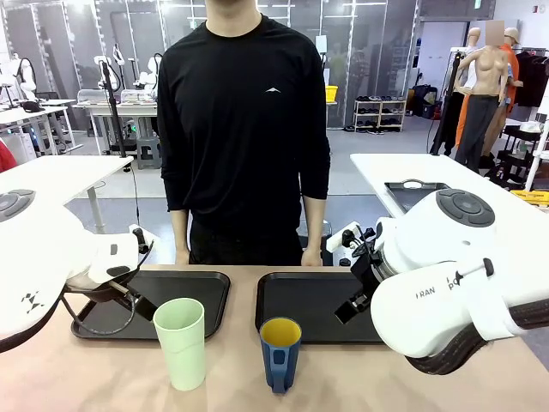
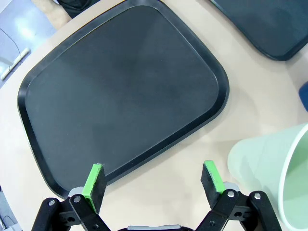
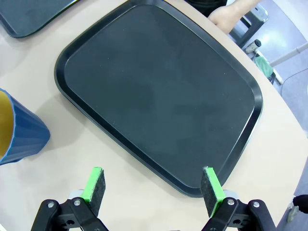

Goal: Sort and store the cups by type.
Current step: Pick up the Reusable plastic cup.

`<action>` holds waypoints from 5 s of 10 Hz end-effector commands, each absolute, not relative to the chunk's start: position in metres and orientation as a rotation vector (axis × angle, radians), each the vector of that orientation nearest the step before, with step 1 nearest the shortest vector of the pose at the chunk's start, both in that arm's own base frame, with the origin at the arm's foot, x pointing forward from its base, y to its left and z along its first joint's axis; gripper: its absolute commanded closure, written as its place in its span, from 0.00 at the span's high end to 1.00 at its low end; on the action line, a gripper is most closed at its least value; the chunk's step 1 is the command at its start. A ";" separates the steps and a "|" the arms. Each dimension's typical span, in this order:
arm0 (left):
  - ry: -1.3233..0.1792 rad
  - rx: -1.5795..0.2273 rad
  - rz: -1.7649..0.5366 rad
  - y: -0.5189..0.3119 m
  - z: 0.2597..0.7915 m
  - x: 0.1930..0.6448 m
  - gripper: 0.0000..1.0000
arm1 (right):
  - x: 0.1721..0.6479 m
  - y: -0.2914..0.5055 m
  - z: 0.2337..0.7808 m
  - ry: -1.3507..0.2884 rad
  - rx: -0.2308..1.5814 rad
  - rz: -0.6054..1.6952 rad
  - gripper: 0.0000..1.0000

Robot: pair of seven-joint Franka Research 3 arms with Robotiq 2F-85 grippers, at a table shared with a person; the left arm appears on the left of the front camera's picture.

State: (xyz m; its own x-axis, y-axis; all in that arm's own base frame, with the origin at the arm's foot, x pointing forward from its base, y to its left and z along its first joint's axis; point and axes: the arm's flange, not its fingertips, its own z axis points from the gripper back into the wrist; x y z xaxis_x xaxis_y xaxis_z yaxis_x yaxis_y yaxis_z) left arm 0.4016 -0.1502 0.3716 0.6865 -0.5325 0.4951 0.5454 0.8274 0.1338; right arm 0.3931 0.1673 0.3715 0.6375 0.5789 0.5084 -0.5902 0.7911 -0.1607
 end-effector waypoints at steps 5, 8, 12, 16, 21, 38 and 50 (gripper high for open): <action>-0.547 -0.025 -0.603 -0.150 0.372 0.402 1.00 | 0.393 0.167 0.371 -0.573 0.022 0.665 1.00; -0.592 0.040 -0.595 -0.143 0.383 0.402 1.00 | 0.389 0.173 0.391 -0.583 -0.099 0.604 1.00; -0.704 0.053 -0.545 -0.143 0.464 0.380 1.00 | 0.355 0.202 0.484 -0.627 -0.326 0.478 1.00; -0.807 0.063 -0.615 -0.165 0.517 0.339 1.00 | 0.322 0.219 0.546 -0.704 -0.326 0.401 1.00; -0.786 0.071 -0.630 -0.165 0.517 0.338 1.00 | 0.324 0.218 0.547 -0.687 -0.290 0.368 1.00; -0.587 0.029 -0.301 -0.025 0.388 0.433 1.00 | 0.426 0.045 0.406 -0.405 -0.211 0.226 1.00; -0.566 0.048 -0.310 -0.028 0.386 0.429 1.00 | 0.423 0.045 0.402 -0.399 -0.229 0.225 1.00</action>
State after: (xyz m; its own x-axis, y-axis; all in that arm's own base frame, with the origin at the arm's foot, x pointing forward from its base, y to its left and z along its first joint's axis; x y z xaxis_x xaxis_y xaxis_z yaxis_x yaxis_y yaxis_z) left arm 0.4289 -0.0285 0.3859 0.7985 -0.3011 0.5213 0.2759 0.9527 0.1276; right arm 0.4237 0.0449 0.4038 0.8973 0.2566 0.3592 -0.1670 0.9505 -0.2619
